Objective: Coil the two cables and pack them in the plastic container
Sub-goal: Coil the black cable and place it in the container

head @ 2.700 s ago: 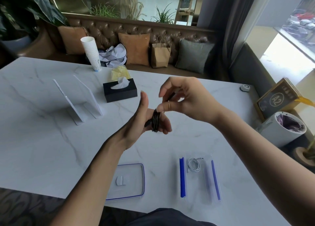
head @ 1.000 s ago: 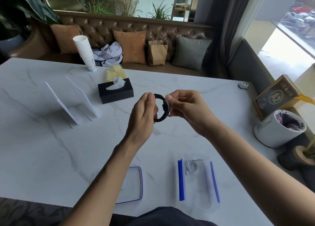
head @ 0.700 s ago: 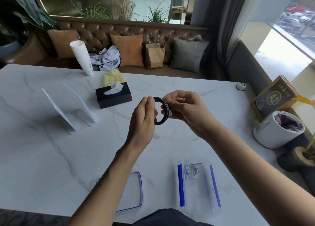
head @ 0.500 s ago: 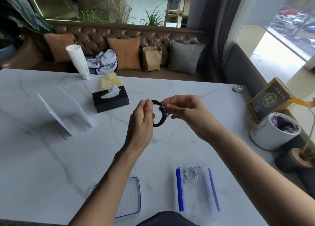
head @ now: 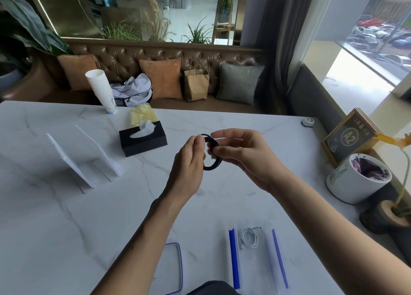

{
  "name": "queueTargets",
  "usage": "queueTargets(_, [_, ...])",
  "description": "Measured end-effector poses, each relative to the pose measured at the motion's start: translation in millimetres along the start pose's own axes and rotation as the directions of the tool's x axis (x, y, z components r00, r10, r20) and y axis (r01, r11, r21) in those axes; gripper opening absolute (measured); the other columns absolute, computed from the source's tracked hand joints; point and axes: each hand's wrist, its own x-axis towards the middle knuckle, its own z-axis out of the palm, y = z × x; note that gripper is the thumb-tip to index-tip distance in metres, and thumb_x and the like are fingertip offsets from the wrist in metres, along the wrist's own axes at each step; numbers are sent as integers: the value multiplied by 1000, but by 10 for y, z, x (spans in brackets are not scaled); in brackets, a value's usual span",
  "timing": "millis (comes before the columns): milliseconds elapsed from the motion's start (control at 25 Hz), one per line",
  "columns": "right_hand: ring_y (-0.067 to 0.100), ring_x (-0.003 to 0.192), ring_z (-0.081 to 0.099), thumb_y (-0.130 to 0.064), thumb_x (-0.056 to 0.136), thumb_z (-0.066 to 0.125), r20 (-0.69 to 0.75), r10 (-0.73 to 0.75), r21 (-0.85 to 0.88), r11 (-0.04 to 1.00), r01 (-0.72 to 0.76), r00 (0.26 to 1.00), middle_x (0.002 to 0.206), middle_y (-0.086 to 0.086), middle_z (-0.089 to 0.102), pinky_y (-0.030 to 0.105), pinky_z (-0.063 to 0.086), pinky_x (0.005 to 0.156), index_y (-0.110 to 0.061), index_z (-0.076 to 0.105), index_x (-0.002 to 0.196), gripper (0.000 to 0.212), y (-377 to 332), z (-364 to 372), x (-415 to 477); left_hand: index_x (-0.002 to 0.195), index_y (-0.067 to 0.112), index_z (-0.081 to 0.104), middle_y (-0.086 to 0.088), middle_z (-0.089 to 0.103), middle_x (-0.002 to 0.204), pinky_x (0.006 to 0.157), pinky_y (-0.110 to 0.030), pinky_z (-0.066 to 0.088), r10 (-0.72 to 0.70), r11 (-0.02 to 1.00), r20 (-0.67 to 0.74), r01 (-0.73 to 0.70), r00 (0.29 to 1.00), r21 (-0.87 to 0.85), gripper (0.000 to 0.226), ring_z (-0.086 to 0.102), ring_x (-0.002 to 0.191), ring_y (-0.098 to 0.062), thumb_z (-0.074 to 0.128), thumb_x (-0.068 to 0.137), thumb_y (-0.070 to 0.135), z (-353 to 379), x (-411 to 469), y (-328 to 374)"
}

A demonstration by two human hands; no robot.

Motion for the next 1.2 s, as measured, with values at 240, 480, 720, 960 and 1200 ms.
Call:
queueTargets(240, [25,83,68,21,81,61,188,23,104,994,-43,982,98,19,66,33,59,81,-6,62,118,46,-120,-61,-31,95,15,54,-3,55,77,66,-30,46,17,1000,23,-18,1000,20,39,53,74,-15,27,104,41,15,49,42])
queueTargets(480, [22,73,65,27,80,56,181,44,260,961,-91,983,95,18,60,30,59,74,-4,61,116,48,-116,-11,-34,92,11,51,-3,58,79,63,-30,44,85,996,83,-86,993,18,40,49,68,-7,28,104,41,43,53,40])
queueTargets(720, [22,87,68,28,75,61,240,-84,89,994,64,967,106,14,64,33,58,79,-1,63,116,50,-76,-60,-62,108,19,58,8,58,80,67,-26,47,27,998,78,-22,997,-54,37,55,75,-5,28,104,41,42,63,49])
queueTargets(960, [14,75,64,20,84,59,170,-143,12,990,143,975,76,1,68,23,53,74,-2,64,118,41,-1,-32,-94,117,21,57,9,60,84,65,-16,46,25,999,88,-23,996,-25,35,60,80,-1,28,105,36,52,50,62])
queueTargets(1200, [18,86,70,10,89,62,101,-199,-42,978,204,975,97,9,67,23,55,76,-3,60,122,36,27,12,-119,98,19,56,4,55,75,67,-29,50,48,999,59,-48,997,-4,36,57,73,-11,28,103,42,66,72,44])
